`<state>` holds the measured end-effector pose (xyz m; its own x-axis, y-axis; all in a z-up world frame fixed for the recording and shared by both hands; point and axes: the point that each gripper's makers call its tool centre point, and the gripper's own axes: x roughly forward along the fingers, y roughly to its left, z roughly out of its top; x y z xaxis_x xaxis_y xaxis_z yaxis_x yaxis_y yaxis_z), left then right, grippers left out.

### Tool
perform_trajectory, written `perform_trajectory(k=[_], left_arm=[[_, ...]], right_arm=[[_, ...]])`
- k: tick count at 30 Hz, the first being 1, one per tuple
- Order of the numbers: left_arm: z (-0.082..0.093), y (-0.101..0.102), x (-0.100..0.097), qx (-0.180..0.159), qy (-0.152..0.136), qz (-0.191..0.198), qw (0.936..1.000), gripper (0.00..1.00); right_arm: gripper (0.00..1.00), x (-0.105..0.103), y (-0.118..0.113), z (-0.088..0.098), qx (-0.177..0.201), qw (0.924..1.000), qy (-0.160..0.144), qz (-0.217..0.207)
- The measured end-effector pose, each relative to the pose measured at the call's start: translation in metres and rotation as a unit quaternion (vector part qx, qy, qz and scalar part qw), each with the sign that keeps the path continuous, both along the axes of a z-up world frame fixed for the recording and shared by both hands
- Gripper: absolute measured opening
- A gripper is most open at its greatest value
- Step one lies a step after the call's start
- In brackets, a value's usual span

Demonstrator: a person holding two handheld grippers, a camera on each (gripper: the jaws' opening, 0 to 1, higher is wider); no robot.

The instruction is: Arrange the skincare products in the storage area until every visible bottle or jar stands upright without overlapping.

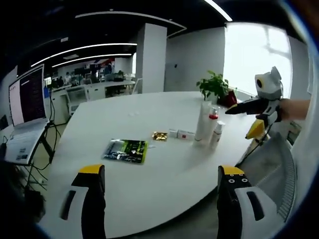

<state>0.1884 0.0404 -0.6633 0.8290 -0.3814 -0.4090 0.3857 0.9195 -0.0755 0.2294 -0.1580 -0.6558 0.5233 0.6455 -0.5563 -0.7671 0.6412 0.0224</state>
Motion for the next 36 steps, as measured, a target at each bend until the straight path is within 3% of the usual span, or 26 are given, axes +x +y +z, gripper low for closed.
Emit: perform_trajectory(k=[14, 20, 22, 26, 31, 32, 36], left_arm=[[-0.005, 0.006, 0.005, -0.005, -0.001, -0.005, 1.0, 0.84], [-0.009, 0.016, 0.008, -0.008, -0.006, 0.002, 0.9999, 0.84], [-0.012, 0.022, 0.01, -0.008, -0.008, 0.006, 0.9999, 0.84], [-0.009, 0.019, 0.008, -0.005, -0.012, 0.01, 0.9999, 0.83], [-0.007, 0.016, 0.007, 0.004, -0.016, 0.011, 0.9998, 0.83], [-0.006, 0.015, 0.006, 0.004, -0.018, 0.012, 0.9998, 0.83], [0.0, 0.015, 0.005, -0.001, -0.028, 0.019, 0.9994, 0.82]], right_arm=[[0.99, 0.041, 0.024, 0.034, -0.027, 0.9986, -0.033, 0.031], [0.94, 0.054, 0.038, 0.038, -0.024, 0.9988, -0.019, 0.04], [0.92, 0.06, 0.041, 0.036, -0.038, 0.9985, -0.012, 0.038], [0.9, 0.074, 0.054, 0.042, -0.041, 0.998, -0.017, 0.044], [0.87, 0.095, 0.067, 0.045, -0.079, 0.9945, -0.03, 0.062], [0.86, 0.097, 0.066, 0.041, -0.1, 0.9925, -0.02, 0.067], [0.85, 0.108, 0.076, 0.038, -0.097, 0.9928, -0.003, 0.07]])
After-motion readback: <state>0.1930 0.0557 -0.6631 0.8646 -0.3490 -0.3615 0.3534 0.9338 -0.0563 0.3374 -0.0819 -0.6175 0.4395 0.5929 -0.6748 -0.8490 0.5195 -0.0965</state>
